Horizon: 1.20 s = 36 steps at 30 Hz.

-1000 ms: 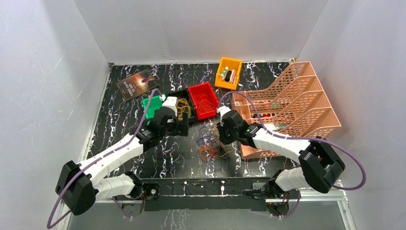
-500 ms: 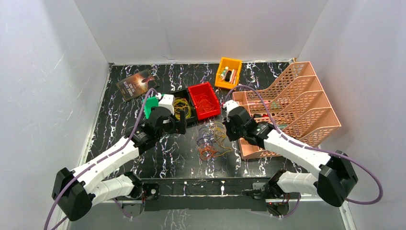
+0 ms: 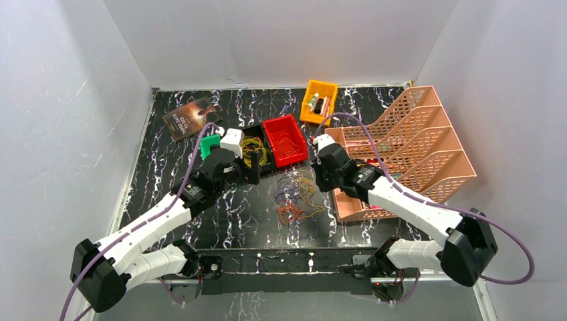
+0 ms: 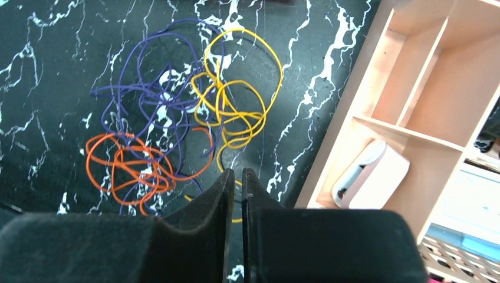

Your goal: Untangle the cables

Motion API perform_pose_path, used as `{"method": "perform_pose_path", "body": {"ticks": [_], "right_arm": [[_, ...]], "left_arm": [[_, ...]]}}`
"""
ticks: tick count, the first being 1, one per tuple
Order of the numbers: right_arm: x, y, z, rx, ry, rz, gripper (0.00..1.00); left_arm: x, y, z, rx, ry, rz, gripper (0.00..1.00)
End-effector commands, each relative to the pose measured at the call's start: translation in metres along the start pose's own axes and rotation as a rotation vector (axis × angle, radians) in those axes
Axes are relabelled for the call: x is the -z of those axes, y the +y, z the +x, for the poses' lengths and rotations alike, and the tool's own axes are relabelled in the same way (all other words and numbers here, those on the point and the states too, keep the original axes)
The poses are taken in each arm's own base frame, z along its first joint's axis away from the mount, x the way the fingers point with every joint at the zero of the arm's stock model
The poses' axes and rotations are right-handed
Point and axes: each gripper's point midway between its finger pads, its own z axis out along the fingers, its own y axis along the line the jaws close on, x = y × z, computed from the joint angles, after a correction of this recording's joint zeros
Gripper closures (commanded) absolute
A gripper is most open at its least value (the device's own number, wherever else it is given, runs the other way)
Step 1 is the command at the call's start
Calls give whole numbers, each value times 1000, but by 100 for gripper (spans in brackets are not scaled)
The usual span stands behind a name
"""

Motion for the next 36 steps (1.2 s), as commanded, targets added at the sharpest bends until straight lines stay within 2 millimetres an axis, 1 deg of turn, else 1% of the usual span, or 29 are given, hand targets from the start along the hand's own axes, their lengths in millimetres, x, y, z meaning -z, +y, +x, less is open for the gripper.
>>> {"method": "perform_pose_path", "body": {"ticks": [1,2,4,7,10,14,18,23,28,31,36], "right_arm": [[-22,-2,-10,-63,-21,22,81],[-30,-5,-7,-60,4,33,79],[-40,-8,-6,-60,30,32,77],[-51,-9,-3,-58,67,-4,70],[-58,-11,-3,-58,75,-22,64],[-63,-4,-4,-41,72,-73,58],[-68,0,-5,-30,82,-91,55],[-73,-2,-6,-30,81,-81,56],[-86,-6,-6,-22,62,-60,61],[-94,-7,-8,-10,35,-60,69],[-97,-8,-13,8,-10,-58,78]], "left_arm": [[1,-5,-1,8,-7,25,2],[1,-5,-1,8,-6,27,2],[1,-6,-2,8,-6,31,2],[0,-7,-3,2,-3,32,2],[0,-7,-3,-3,0,29,2],[-2,-9,-3,-10,6,37,2],[-4,-12,-6,-14,12,43,2],[-4,-12,-6,-10,15,41,2],[-1,-8,-2,-7,8,37,2],[0,-7,-2,-7,0,37,2],[0,-6,-6,-19,-11,33,2]]}}
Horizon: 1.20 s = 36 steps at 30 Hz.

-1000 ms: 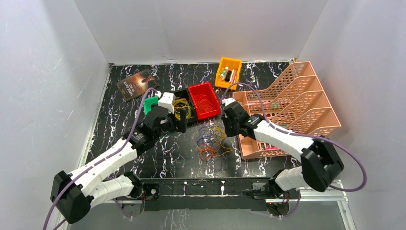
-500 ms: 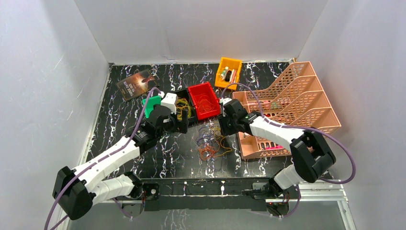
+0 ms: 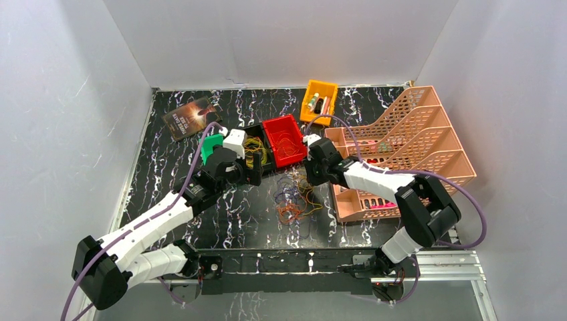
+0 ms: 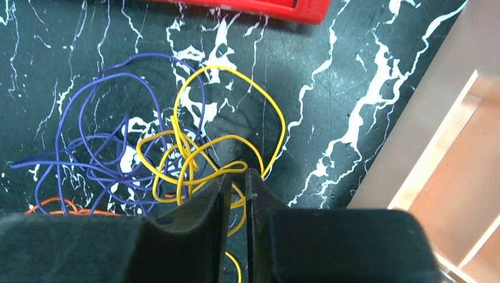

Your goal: Untangle the cables

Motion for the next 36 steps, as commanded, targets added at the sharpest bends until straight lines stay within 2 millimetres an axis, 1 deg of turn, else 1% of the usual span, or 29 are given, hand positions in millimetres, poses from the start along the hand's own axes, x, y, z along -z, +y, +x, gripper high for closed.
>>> {"method": "perform_pose_path", "body": {"ticks": [1,4,6,9,14,17,20,25,28,31,36], "right_arm": [[0,0,-28,30,-130,-4,82],[7,1,-33,39,-154,-10,92],[16,1,-36,44,-161,-6,96],[36,-2,-42,41,-180,13,100],[69,-3,-42,19,-205,18,100],[80,-1,-36,6,-183,11,100],[81,3,-20,1,-117,-17,85],[68,6,3,9,-28,-48,67],[59,9,12,24,0,-75,58],[52,17,13,40,-17,-127,53],[44,27,12,65,-42,-192,50]], "left_arm": [[5,-1,-13,-11,-41,5,2],[5,-1,-15,-13,-45,4,2],[4,-1,-14,-11,-45,4,1],[3,-2,-14,-4,-58,12,2],[4,-6,-22,-10,-86,36,2],[4,-6,-22,-16,-88,34,2],[3,-6,-20,-17,-76,32,2],[3,-6,-16,-9,-66,33,2],[2,-6,-16,-4,-65,33,2],[1,-6,-16,-6,-59,30,2],[-1,-7,-15,0,-51,23,2]]}}
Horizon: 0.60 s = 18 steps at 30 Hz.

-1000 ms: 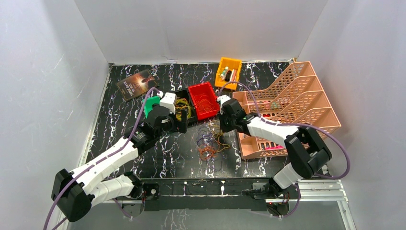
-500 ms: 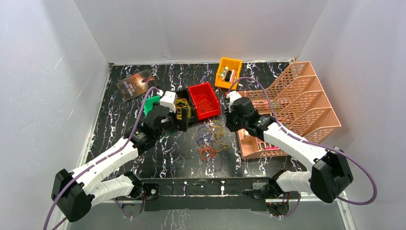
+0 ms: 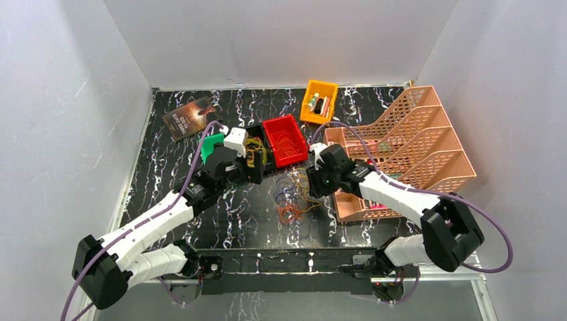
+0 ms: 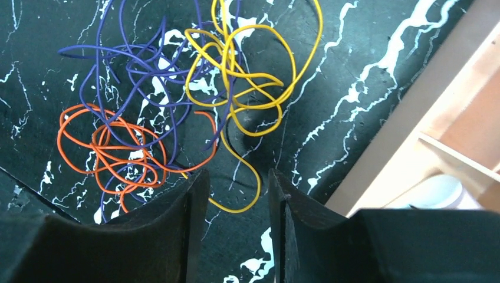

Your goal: Untangle the cables

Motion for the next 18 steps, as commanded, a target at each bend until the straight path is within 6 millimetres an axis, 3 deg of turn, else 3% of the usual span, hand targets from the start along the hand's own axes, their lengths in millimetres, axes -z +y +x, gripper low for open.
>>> {"method": "perform_pose_path", "body": {"ticks": [1,4,12,15,18], "right_arm": [[-7,16,-18,52,-81,-98,50],[-15,15,-19,67,-96,-95,50],[-34,-8,-32,90,-189,28,53],[-39,-8,-34,106,-208,21,67],[-30,-5,-42,111,-257,8,83]], "left_arm": [[0,-2,-5,13,-14,1,2],[-1,-2,-2,13,-5,-1,2],[-2,0,-1,8,3,-9,2],[-2,0,-1,11,2,-11,2],[-1,1,0,10,6,-13,2]]}}
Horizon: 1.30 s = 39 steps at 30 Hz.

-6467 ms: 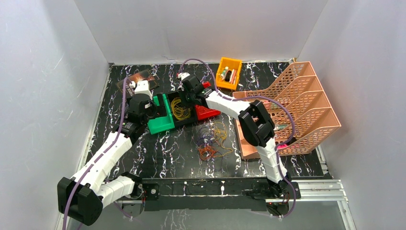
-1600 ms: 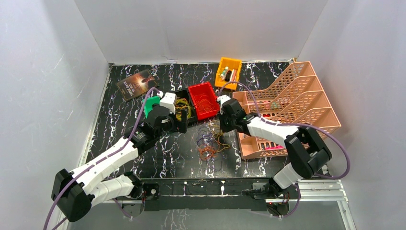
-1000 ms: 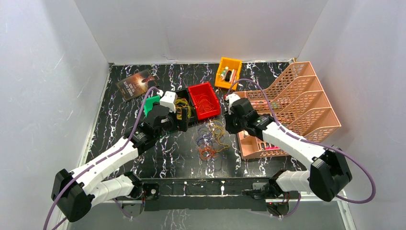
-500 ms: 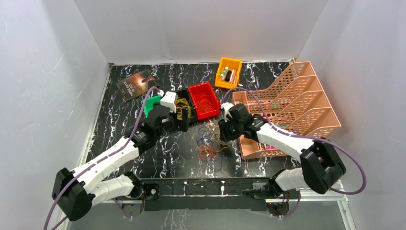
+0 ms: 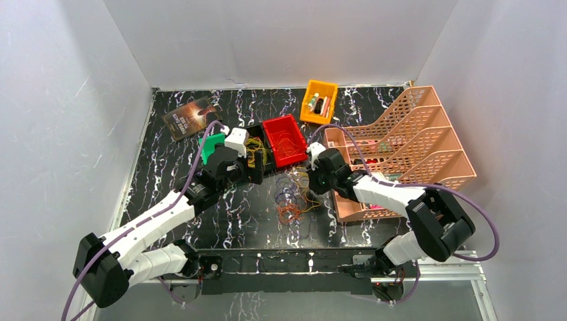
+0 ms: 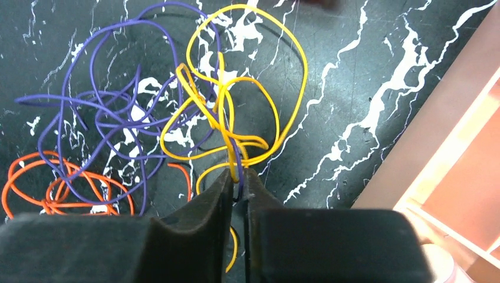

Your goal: Untangle the cables

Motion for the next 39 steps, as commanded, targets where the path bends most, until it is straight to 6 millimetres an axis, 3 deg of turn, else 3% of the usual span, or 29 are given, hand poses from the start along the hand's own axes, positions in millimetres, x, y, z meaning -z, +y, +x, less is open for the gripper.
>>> {"method": "perform_pose_path", "body": {"ticks": [1,4,14,17,23,28,33,39], "right_arm": [[9,2,-36,36,-160,-2,88],[28,2,-45,31,-201,10,100],[90,1,-56,19,-148,57,100],[107,14,-66,30,-186,-5,100],[131,37,-80,105,-256,-130,100],[139,59,-79,174,-247,-261,100],[143,73,-79,198,-254,-346,100],[152,90,-72,249,-249,-456,100]], "left_arm": [[2,1,-3,6,-9,-11,2],[3,2,-2,6,-10,-13,2],[-4,-8,-4,7,-14,35,2],[-3,-26,-8,0,-31,134,2],[19,-84,-16,-117,-131,518,2],[31,-103,-20,-268,-245,667,4],[39,-123,-30,-325,-302,790,17],[21,-143,-29,-328,-242,879,40]]}}
